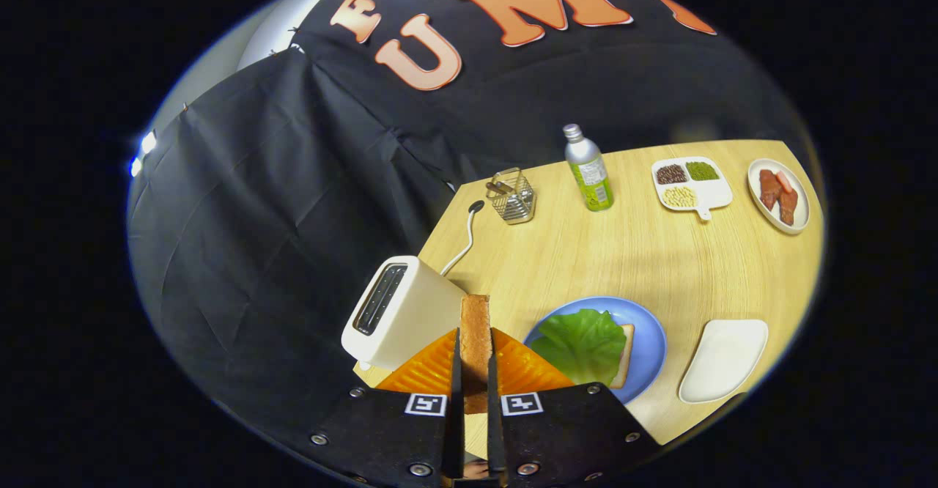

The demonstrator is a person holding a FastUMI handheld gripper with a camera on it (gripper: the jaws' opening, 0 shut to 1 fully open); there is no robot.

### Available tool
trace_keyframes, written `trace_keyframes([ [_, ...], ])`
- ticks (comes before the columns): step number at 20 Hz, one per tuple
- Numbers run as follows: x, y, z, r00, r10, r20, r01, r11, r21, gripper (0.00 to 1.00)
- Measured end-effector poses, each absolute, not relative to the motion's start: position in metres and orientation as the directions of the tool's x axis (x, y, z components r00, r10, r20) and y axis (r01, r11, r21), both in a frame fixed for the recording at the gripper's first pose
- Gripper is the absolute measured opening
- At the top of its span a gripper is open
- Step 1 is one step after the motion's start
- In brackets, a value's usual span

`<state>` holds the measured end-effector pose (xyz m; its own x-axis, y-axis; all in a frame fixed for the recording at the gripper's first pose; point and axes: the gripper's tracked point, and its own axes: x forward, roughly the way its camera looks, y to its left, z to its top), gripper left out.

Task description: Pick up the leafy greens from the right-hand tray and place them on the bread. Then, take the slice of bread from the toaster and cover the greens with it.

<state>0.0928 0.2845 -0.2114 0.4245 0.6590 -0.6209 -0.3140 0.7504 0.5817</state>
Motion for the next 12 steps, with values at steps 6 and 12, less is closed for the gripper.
trace_keyframes([
  [6, 0.092, 0.259, -0.256, 0.399, 0.66, -0.637, -0.222, 0.743, 0.631, 0.13],
  [12, 0.104, 0.252, -0.281, 0.394, 0.71, -0.583, -0.144, 0.675, 0.724, 0.13],
])
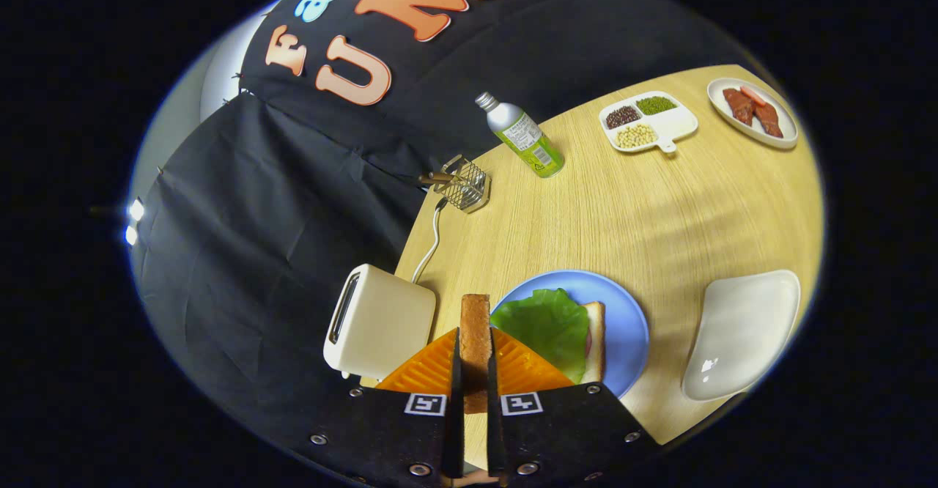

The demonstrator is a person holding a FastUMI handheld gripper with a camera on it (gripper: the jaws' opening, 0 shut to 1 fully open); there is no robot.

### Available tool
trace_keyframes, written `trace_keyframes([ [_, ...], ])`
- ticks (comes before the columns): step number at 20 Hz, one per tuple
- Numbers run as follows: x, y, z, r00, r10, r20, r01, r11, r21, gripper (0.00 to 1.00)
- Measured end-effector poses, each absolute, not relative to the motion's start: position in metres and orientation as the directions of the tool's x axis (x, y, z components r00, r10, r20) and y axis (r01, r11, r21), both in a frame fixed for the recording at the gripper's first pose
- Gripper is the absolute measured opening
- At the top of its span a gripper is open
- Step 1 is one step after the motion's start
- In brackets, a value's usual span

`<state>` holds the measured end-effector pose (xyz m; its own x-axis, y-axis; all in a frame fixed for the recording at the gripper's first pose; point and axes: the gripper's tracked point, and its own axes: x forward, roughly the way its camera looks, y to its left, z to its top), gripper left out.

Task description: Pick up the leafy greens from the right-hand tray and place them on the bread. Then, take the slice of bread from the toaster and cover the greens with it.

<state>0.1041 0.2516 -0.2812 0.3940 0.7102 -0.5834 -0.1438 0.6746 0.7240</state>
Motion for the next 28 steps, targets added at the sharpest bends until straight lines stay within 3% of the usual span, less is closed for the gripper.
trace_keyframes([
  [14, 0.108, 0.242, -0.351, 0.401, 0.611, -0.682, -0.204, 0.785, 0.584, 0.15],
  [18, 0.114, 0.233, -0.353, 0.436, 0.564, -0.702, -0.217, 0.822, 0.526, 0.26],
  [23, 0.12, 0.194, -0.35, 0.522, 0.437, -0.732, -0.221, 0.899, 0.378, 0.59],
  [28, 0.14, 0.166, -0.27, 0.733, 0.38, -0.564, -0.248, 0.922, 0.298, 0.69],
])
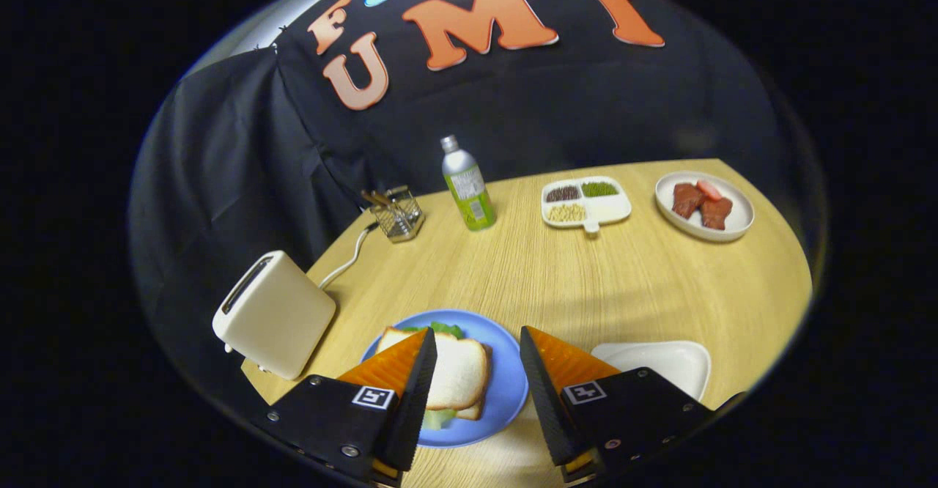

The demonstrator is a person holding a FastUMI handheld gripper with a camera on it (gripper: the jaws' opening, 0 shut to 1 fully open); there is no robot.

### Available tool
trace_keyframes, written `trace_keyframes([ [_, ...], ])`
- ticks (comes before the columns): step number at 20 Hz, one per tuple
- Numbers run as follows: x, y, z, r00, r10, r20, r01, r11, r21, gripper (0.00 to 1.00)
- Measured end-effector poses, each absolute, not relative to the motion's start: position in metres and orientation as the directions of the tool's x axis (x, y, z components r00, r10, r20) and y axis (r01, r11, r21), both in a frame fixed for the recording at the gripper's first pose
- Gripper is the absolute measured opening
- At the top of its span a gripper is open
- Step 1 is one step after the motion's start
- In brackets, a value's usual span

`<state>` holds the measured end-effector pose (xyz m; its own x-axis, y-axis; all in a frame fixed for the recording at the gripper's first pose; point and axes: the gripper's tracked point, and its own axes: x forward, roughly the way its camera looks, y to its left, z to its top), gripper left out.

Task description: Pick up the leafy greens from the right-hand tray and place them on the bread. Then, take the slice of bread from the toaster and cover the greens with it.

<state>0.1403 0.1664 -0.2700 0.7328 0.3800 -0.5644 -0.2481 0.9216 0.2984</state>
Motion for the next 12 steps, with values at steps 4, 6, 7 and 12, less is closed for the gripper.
trace_keyframes([
  [4, 0.143, 0.137, -0.201, 0.86, 0.287, -0.422, -0.227, 0.956, 0.188, 0.81],
  [6, 0.136, 0.131, -0.166, 0.898, 0.273, -0.346, -0.227, 0.959, 0.169, 0.85],
  [7, 0.131, 0.128, -0.149, 0.912, 0.266, -0.313, -0.225, 0.961, 0.159, 0.87],
  [12, 0.111, 0.102, -0.087, 0.967, 0.186, -0.175, -0.175, 0.982, 0.077, 0.93],
])
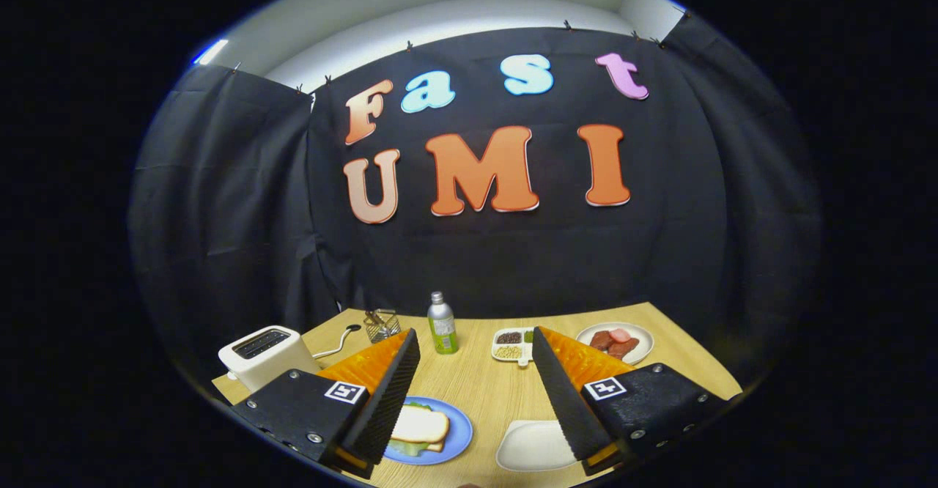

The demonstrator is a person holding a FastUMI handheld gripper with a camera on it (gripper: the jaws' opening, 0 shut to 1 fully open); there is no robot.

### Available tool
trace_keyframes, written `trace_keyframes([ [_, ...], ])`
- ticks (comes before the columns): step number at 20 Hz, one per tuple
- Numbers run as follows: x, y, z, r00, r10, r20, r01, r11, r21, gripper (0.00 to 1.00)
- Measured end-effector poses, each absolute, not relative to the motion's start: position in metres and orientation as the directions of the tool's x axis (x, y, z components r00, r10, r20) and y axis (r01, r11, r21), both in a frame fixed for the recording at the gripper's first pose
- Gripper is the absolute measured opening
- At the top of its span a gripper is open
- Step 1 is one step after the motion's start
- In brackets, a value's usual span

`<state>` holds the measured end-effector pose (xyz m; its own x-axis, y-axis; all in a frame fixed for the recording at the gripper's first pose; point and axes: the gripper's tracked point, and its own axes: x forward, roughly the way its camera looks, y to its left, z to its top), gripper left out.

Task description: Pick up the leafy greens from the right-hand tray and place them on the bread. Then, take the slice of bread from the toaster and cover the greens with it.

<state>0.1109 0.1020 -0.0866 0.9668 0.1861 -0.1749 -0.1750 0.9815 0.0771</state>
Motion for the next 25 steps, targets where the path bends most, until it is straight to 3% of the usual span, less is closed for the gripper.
trace_keyframes([
  [12, 0.04, 0.066, 0.014, 0.991, 0.097, 0.09, -0.098, 0.995, 0.011, 0.95],
  [25, 0.04, 0.051, 0.013, 0.986, 0.085, 0.144, -0.092, 0.995, 0.041, 0.95],
])
